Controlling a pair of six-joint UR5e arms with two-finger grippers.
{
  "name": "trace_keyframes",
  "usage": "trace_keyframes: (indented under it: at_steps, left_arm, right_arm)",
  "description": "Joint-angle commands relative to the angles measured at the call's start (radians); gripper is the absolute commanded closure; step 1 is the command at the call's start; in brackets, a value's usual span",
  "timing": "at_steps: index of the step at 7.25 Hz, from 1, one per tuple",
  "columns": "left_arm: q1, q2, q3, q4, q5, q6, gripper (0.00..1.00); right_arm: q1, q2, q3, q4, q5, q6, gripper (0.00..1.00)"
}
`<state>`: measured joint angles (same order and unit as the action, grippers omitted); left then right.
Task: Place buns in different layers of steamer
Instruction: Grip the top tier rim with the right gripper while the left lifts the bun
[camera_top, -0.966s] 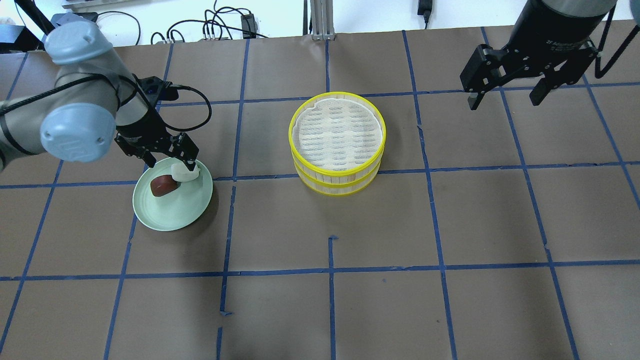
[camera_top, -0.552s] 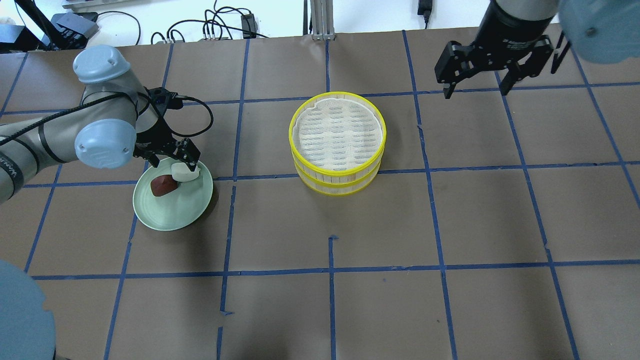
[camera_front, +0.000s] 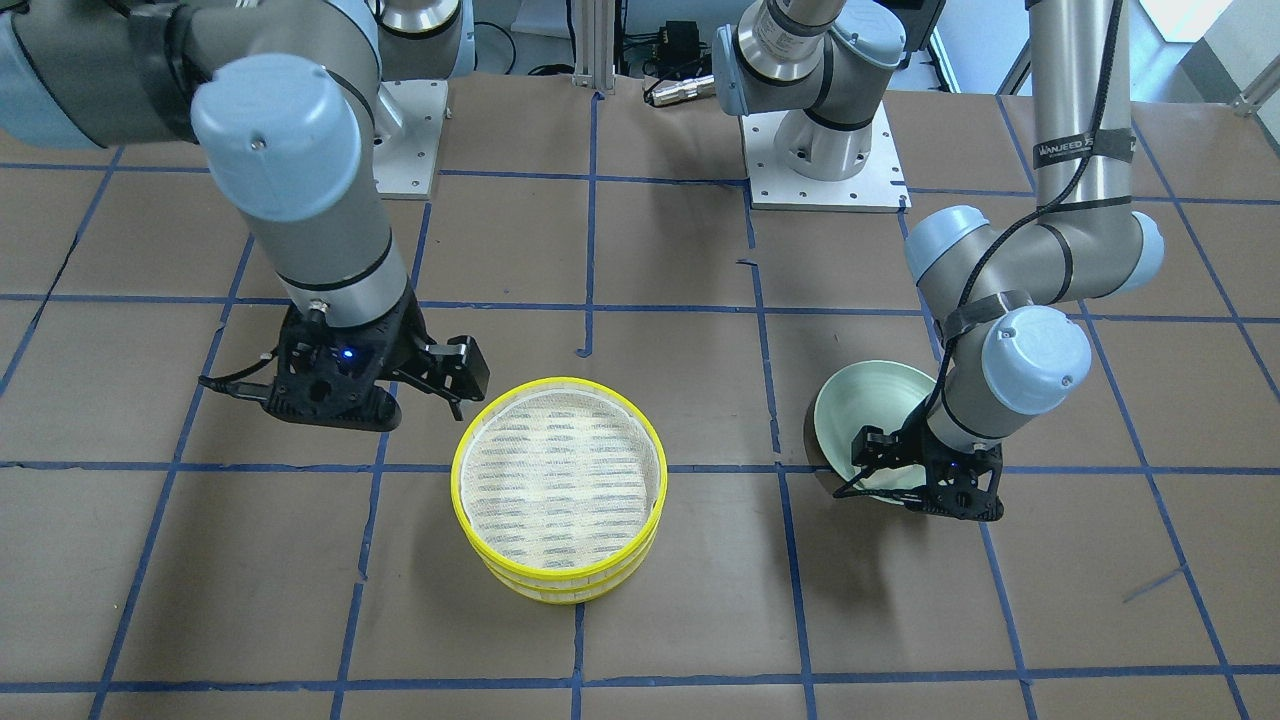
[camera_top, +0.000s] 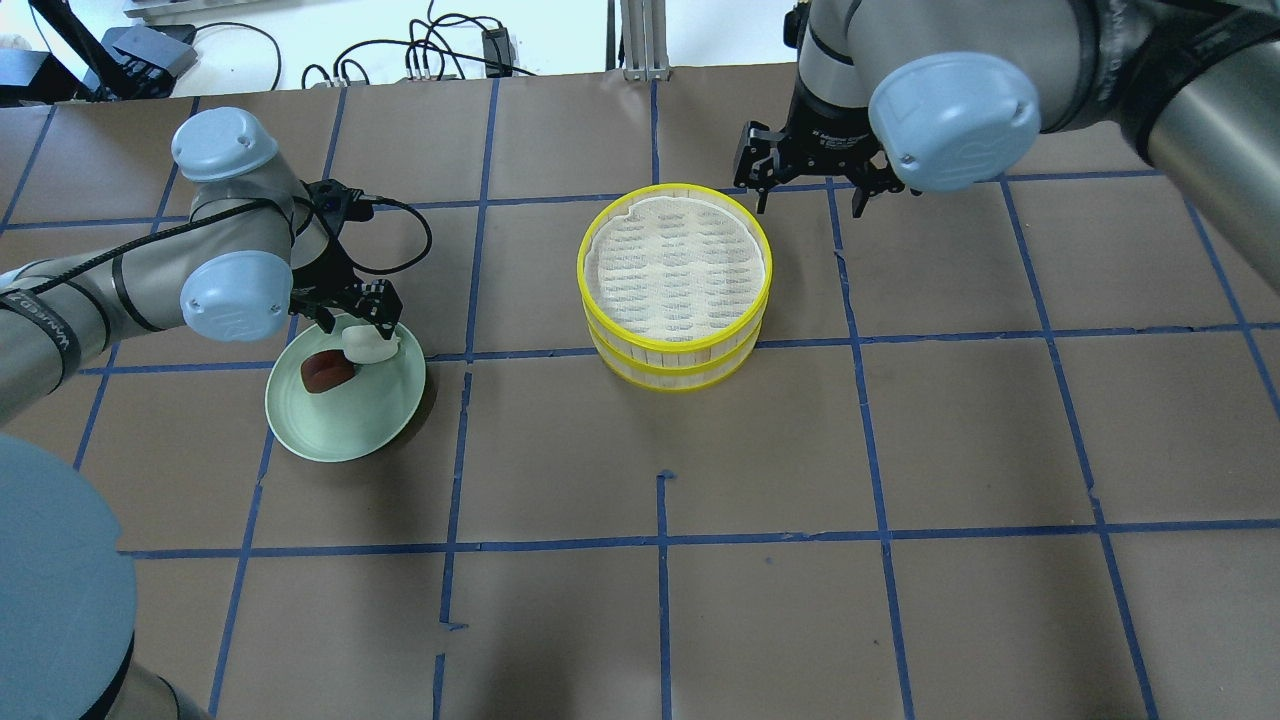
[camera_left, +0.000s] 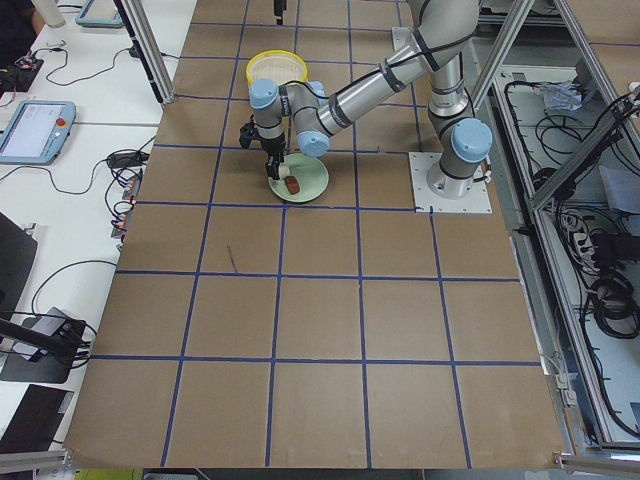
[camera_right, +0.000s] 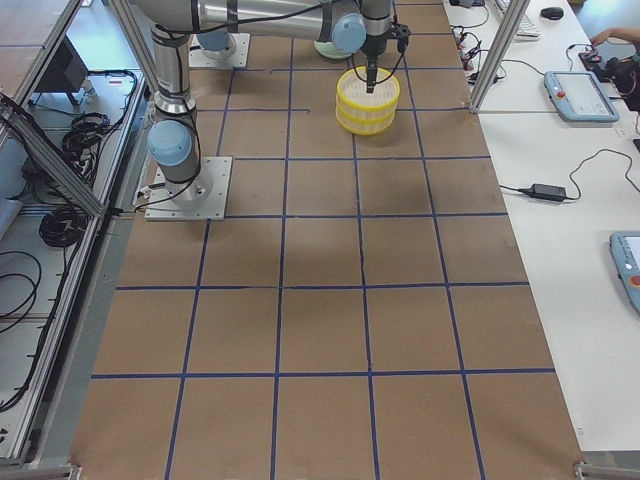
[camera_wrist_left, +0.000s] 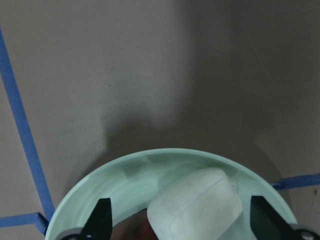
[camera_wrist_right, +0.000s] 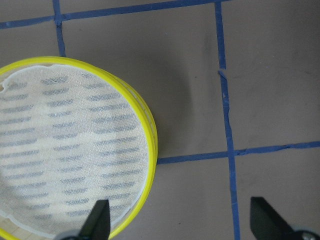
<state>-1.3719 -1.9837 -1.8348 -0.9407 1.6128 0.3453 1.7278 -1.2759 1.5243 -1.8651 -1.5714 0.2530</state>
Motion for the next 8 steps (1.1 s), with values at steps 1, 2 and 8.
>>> trace_keyframes:
  at_steps: [1, 2, 8]
  left_arm:
    - [0.0, -0.001, 0.003, 0.002, 0.001, 0.0, 0.8]
    - [-0.001, 0.008, 0.006, 0.003, -0.001, -0.003, 0.88]
    - [-0.084, 0.229, 0.225, -0.342, -0.005, -0.008, 0.89]
  right_arm:
    - [0.032, 0.076, 0.077, -0.157, -0.002, 0.003, 0.02]
    - [0.032, 0.095, 0.101, -0.181, -0.002, 0.005, 0.02]
    - [0.029, 0.115, 0.12, -0.263, -0.013, 0.034, 0.92]
